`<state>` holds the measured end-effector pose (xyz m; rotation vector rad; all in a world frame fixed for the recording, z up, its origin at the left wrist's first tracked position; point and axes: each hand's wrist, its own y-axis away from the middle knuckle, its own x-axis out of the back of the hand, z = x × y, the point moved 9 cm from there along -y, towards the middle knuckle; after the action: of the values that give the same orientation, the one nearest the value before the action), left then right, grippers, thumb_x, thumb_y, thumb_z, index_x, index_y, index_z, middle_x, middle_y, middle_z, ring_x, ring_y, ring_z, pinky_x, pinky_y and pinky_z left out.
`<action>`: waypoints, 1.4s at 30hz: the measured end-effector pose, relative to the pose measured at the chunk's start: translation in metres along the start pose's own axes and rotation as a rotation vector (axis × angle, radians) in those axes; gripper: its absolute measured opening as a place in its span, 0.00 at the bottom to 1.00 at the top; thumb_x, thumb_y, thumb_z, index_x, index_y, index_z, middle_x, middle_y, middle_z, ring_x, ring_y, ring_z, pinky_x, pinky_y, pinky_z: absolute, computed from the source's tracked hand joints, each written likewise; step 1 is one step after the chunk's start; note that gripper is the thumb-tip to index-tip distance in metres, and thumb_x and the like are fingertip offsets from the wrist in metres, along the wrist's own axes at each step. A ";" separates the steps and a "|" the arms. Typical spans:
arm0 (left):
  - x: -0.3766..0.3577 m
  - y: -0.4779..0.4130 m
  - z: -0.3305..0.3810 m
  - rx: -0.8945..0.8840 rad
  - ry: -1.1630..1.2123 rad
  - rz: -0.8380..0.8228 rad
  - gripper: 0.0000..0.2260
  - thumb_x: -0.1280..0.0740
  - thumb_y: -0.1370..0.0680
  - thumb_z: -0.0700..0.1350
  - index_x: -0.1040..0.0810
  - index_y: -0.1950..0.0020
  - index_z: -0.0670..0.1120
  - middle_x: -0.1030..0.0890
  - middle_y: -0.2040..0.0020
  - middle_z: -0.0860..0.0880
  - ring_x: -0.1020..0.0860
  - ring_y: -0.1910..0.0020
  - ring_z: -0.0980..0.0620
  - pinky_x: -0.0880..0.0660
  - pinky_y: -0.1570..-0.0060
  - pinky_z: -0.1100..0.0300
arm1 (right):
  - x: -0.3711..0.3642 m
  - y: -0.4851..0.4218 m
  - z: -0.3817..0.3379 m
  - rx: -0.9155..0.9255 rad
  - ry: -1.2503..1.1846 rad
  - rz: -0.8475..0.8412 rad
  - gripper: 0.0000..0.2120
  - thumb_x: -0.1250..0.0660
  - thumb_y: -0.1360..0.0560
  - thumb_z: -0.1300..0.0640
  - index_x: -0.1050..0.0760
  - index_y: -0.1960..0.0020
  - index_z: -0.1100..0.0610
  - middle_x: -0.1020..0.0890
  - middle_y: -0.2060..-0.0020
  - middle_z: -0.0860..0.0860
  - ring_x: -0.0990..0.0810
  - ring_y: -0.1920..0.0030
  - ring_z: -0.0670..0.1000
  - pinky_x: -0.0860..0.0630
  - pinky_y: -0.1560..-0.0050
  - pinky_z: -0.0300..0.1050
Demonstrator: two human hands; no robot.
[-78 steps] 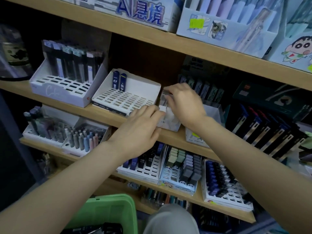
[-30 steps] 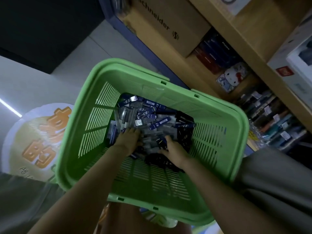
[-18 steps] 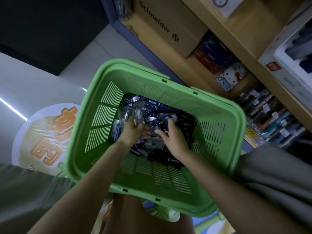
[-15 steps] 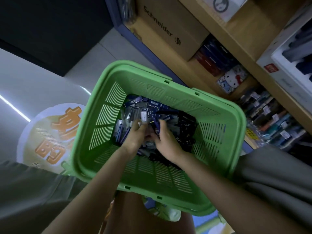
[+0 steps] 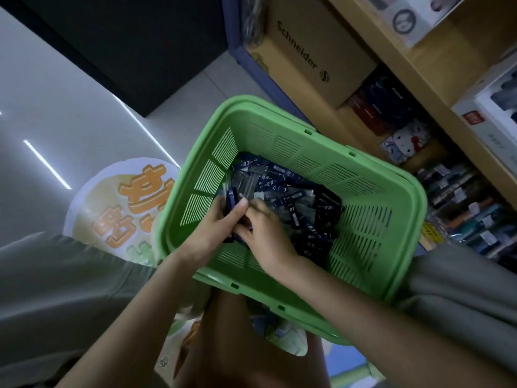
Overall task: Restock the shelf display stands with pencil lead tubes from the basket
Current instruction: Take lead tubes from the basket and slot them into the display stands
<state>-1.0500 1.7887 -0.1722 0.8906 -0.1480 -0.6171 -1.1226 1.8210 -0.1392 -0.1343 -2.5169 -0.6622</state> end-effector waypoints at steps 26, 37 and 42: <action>0.040 0.016 0.036 -0.132 -0.323 0.084 0.14 0.36 0.21 0.46 0.31 0.43 0.37 0.24 0.66 0.46 0.27 0.73 0.58 0.29 0.73 0.66 | -0.106 -0.036 0.137 -0.230 0.446 -0.626 0.35 0.38 0.24 0.40 0.43 0.24 0.56 0.37 0.27 0.55 0.42 0.27 0.58 0.41 0.29 0.55; 0.042 0.011 0.024 -0.049 -0.295 0.158 0.03 0.36 0.21 0.43 0.29 0.49 0.47 0.24 0.66 0.47 0.25 0.71 0.55 0.26 0.66 0.61 | -0.085 -0.025 0.145 -0.419 0.113 -0.485 0.14 0.43 0.18 0.56 0.33 0.35 0.60 0.24 0.39 0.57 0.24 0.43 0.55 0.31 0.52 0.41; 0.042 0.012 0.015 -0.036 -0.198 0.264 0.10 0.35 0.22 0.41 0.31 0.62 0.44 0.27 0.75 0.50 0.29 0.77 0.55 0.28 0.66 0.58 | -0.043 -0.025 0.116 -0.415 -0.130 -0.256 0.17 0.47 0.17 0.54 0.36 0.33 0.63 0.24 0.42 0.54 0.24 0.44 0.52 0.29 0.49 0.44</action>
<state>-1.0158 1.7599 -0.1588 0.7583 -0.4241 -0.4587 -1.1461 1.8564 -0.2577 -0.0009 -2.5067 -1.3147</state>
